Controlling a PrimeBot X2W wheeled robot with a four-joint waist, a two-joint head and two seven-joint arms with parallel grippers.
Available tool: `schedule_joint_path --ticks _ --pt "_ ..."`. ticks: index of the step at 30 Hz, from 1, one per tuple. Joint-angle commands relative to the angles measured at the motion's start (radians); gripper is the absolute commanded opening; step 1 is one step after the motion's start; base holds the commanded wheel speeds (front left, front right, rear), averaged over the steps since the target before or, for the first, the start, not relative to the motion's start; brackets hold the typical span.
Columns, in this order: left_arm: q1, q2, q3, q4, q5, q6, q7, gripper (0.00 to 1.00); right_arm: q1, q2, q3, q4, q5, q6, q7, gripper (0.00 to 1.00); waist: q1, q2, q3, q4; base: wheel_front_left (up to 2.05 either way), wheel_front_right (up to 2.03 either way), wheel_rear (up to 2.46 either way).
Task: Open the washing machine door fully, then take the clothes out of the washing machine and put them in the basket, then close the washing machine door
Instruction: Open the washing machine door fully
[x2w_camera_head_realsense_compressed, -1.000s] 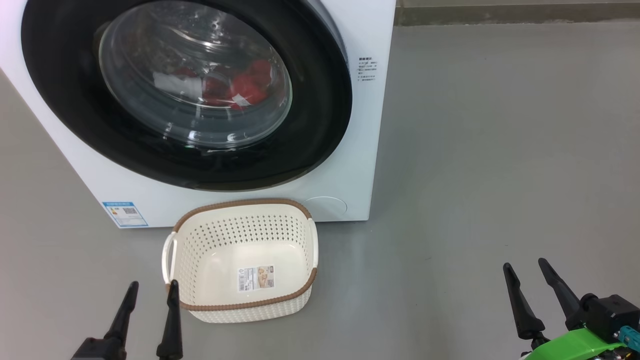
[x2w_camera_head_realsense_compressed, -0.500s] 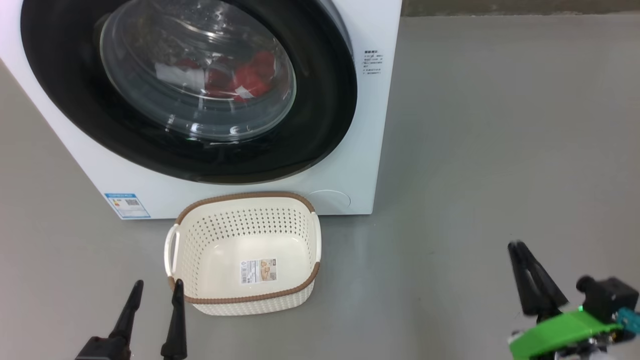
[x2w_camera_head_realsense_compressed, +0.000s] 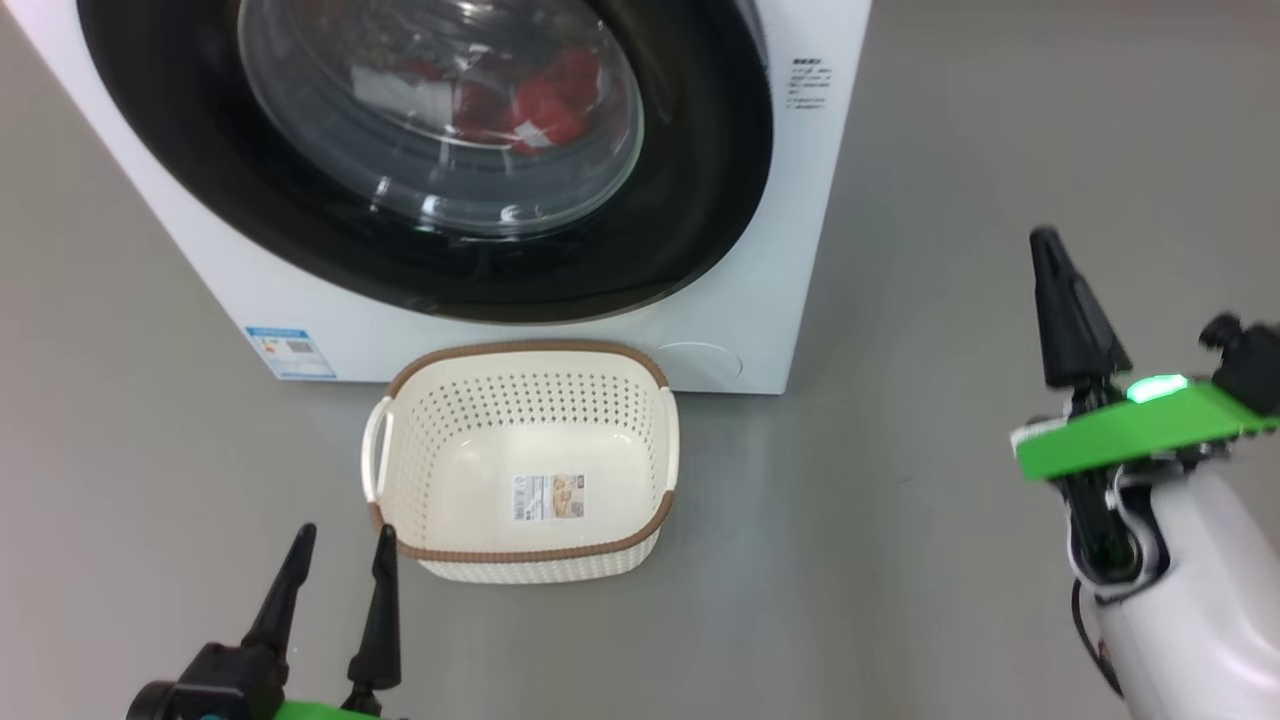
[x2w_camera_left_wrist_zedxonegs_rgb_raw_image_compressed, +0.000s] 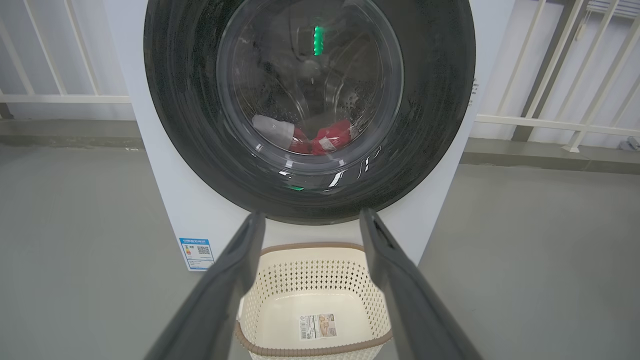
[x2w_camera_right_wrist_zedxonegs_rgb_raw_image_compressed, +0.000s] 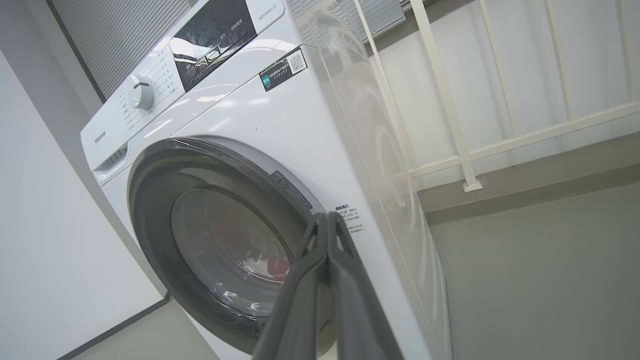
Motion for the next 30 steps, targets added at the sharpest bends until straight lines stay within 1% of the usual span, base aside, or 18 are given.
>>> schedule_joint_path --ticks 1,9,13,16,20,23,27,30 --pt "-0.043 0.013 0.025 -0.031 -0.008 0.006 -0.009 1.0 -0.057 -0.01 0.03 -0.007 0.028 -0.001 -0.007 0.0 0.0 0.0 0.025 0.027 0.0 0.0 0.0" --pt "-0.075 0.013 0.006 -0.051 -0.019 0.003 -0.009 1.0 -0.266 -0.049 0.071 0.085 0.15 -0.001 -0.007 0.0 0.0 0.0 0.08 0.073 0.0 0.0 0.0" --pt "-0.093 0.013 -0.004 -0.059 -0.028 0.002 -0.009 1.0 -0.375 -0.062 0.088 0.147 0.249 -0.001 -0.007 0.0 0.0 0.0 0.107 0.092 0.0 0.0 0.0" --pt "-0.109 0.013 -0.017 -0.063 -0.036 0.0 -0.009 1.0 -0.457 -0.081 0.123 0.199 0.334 -0.001 0.011 0.0 0.0 0.0 0.129 0.11 0.0 0.0 0.0" --pt "-0.132 0.013 -0.03 -0.068 -0.045 -0.001 -0.009 1.0 -0.553 -0.102 0.168 0.241 0.485 -0.001 0.105 0.0 0.0 0.0 0.162 0.133 0.0 0.0 0.0" --pt "-0.149 0.013 -0.038 -0.072 -0.051 -0.003 -0.009 1.0 -0.613 -0.132 0.199 0.263 0.566 -0.001 0.179 0.0 0.0 0.0 0.189 0.153 0.0 0.0 0.0" --pt "-0.168 0.013 -0.044 -0.072 -0.061 -0.005 -0.009 1.0 -0.684 -0.162 0.211 0.309 0.66 -0.001 0.265 0.0 0.0 0.0 0.22 0.178 0.0 0.0 0.0" --pt "-0.181 0.013 -0.053 -0.072 -0.069 -0.007 -0.009 1.0 -0.724 -0.174 0.208 0.35 0.739 -0.001 0.362 0.0 0.0 0.0 0.241 0.194 0.0 0.0 0.0"
